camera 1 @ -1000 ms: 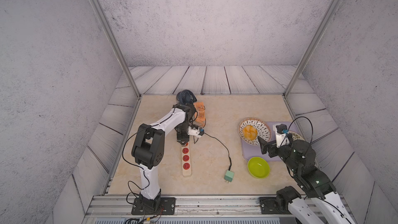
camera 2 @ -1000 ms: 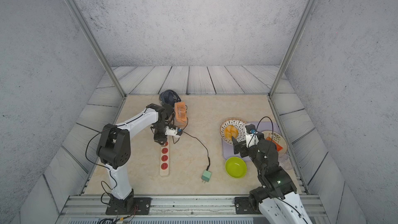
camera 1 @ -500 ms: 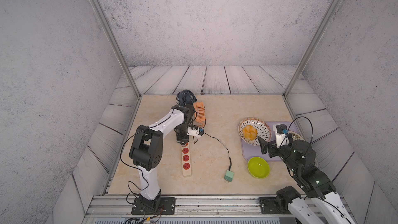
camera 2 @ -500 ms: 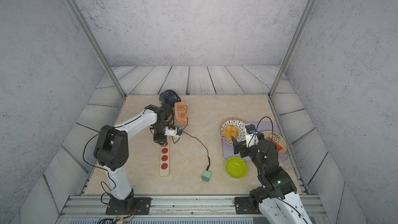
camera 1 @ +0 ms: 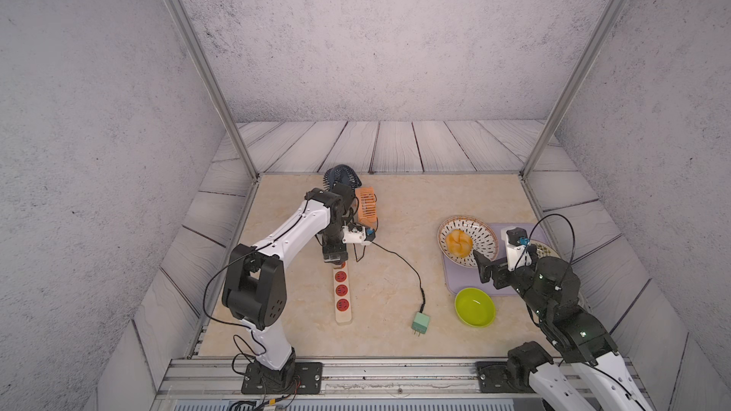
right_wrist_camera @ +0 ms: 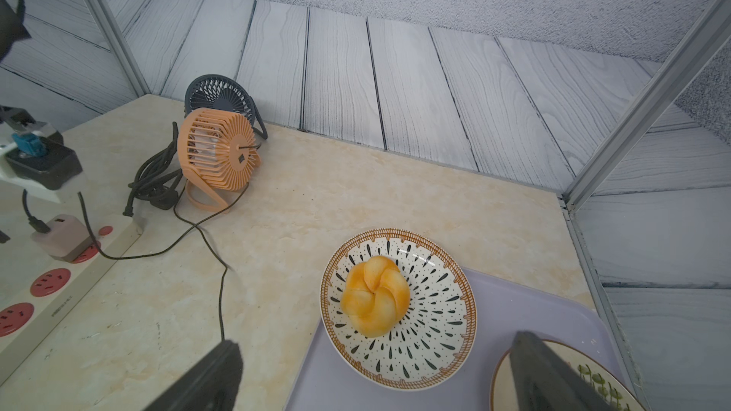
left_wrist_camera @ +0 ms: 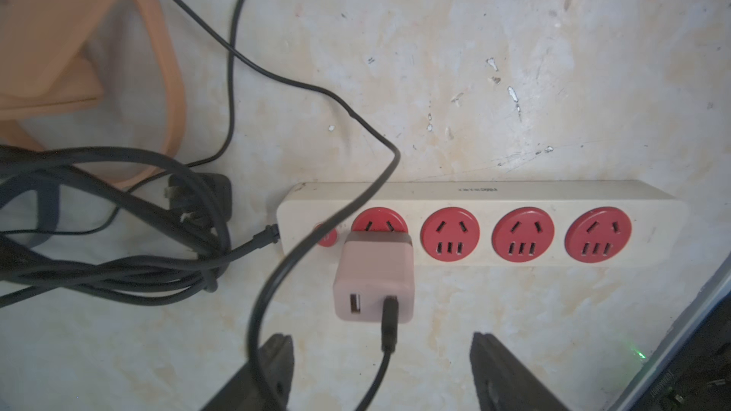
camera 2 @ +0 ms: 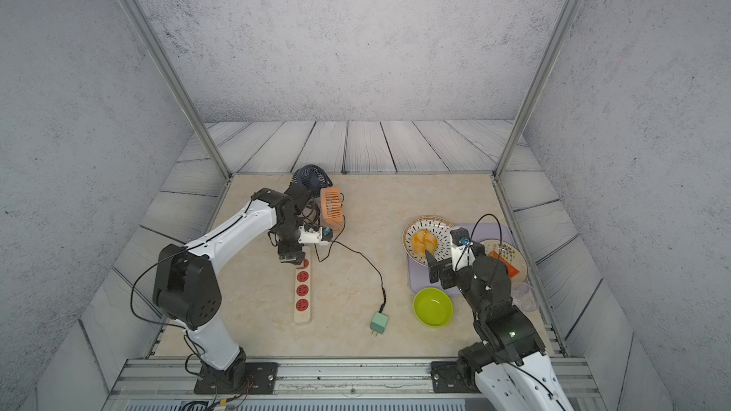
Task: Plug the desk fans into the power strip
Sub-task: Insert the plug into the socket, then pick up the plug from the center of the board.
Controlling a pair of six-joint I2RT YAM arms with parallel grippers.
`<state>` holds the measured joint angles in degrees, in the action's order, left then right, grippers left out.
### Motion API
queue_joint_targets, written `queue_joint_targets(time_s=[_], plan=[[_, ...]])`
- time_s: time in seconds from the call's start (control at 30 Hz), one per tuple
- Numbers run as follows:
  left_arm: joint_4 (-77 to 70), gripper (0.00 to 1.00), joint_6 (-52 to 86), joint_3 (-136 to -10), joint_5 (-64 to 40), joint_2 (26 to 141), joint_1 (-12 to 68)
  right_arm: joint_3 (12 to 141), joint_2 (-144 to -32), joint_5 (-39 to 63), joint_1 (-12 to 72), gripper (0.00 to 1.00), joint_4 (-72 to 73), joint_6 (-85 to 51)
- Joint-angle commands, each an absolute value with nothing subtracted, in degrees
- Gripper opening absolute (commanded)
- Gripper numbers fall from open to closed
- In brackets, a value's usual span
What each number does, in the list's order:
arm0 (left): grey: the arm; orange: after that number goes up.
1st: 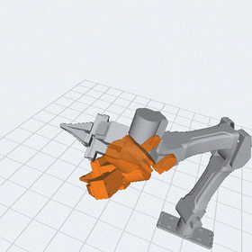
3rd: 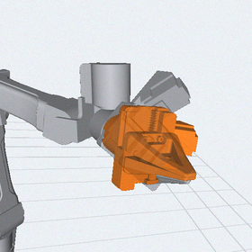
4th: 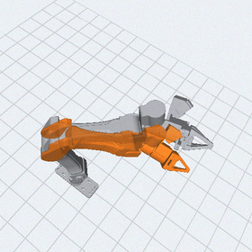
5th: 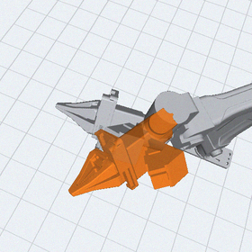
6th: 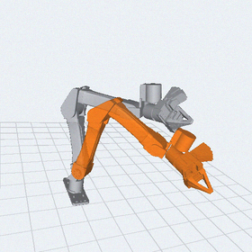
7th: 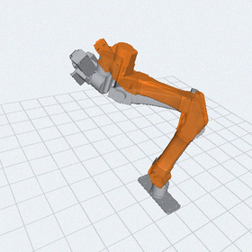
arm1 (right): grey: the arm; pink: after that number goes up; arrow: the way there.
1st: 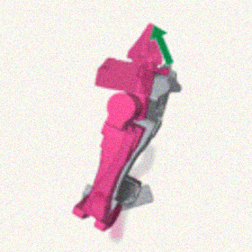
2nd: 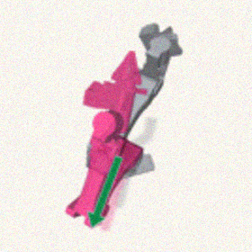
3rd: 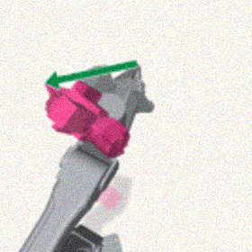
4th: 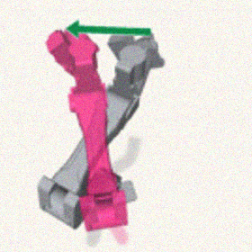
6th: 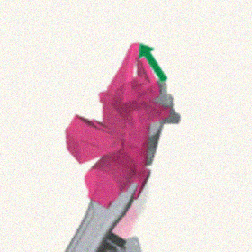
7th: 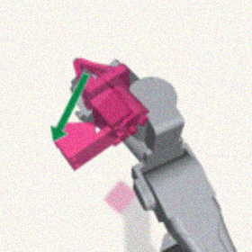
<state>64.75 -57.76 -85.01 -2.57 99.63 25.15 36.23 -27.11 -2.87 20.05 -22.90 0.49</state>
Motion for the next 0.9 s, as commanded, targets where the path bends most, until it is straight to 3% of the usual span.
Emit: queue_joint_targets(time_s=[0.0,0.2,0.57,0.77,0.87], plan=[[67.89,0.78,-57.00,-85.95,-2.13,98.13,25.31,35.98,-26.57,-1.33,19.95,0.99,-22.30,0.68],[67.64,0.99,-51.68,-86.06,-4.32,91.97,25.31,36.16,-25.72,-1.02,19.95,0.99,-20.36,2.17],[59.23,1.00,-38.47,-84.85,-7.48,80.27,25.31,36.78,-33.55,27.26,21.05,0.99,-19.76,21.60],[49.74,1.00,-29.22,-79.69,-7.75,74.87,25.23,35.63,-36.82,35.79,22.77,0.99,-22.38,34.13],[49.39,1.00,-25.44,-79.37,-8.14,74.73,25.10,35.86,-39.60,35.31,26.06,0.99,-25.16,40.14]])
